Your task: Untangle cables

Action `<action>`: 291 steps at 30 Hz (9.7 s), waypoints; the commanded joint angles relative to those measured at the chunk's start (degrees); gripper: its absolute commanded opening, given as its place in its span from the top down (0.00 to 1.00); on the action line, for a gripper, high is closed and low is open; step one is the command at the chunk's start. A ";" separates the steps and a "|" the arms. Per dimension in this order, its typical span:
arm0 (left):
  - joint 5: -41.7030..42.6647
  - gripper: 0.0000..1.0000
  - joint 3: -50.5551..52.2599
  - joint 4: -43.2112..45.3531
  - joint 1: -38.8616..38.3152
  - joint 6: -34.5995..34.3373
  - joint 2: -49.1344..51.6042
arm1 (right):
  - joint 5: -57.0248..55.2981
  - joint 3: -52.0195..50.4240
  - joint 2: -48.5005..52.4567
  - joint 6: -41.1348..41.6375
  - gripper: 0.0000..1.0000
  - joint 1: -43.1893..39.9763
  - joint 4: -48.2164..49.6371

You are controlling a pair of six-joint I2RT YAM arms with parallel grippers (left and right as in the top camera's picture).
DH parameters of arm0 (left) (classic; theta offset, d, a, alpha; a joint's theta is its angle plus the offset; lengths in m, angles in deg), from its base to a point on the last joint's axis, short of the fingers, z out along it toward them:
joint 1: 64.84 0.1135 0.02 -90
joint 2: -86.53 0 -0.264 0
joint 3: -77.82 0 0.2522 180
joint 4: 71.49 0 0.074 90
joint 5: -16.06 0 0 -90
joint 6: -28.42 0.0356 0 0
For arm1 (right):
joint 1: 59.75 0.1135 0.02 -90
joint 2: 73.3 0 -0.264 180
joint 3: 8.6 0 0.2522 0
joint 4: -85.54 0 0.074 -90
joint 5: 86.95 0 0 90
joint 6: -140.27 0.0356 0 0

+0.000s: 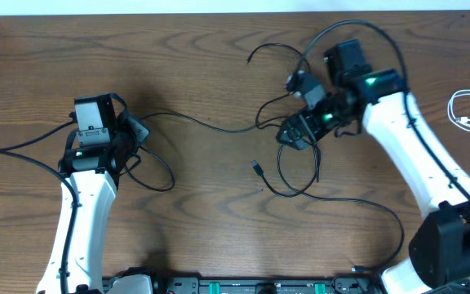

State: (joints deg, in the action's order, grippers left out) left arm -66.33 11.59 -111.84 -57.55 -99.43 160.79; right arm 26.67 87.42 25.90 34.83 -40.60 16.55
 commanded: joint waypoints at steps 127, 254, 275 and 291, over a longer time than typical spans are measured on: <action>12.59 0.92 0.87 -1.42 -26.38 33.18 0.24 | -28.52 11.45 -15.96 53.94 0.01 -22.77 -17.94; 37.03 0.92 3.50 23.32 -21.49 -45.27 8.04 | 1.18 -37.09 -15.69 31.82 0.72 14.58 55.01; 29.59 0.08 3.50 11.85 -19.08 -8.24 8.04 | -5.20 -37.03 -14.29 38.16 0.99 7.85 32.92; 22.69 0.08 3.50 8.59 -19.08 -8.22 8.04 | -20.09 -37.05 -10.67 52.50 0.22 14.88 33.73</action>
State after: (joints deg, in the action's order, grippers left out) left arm -41.76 15.52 -103.03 -76.92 -109.09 169.36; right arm 10.91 50.09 13.38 79.59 -27.46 48.79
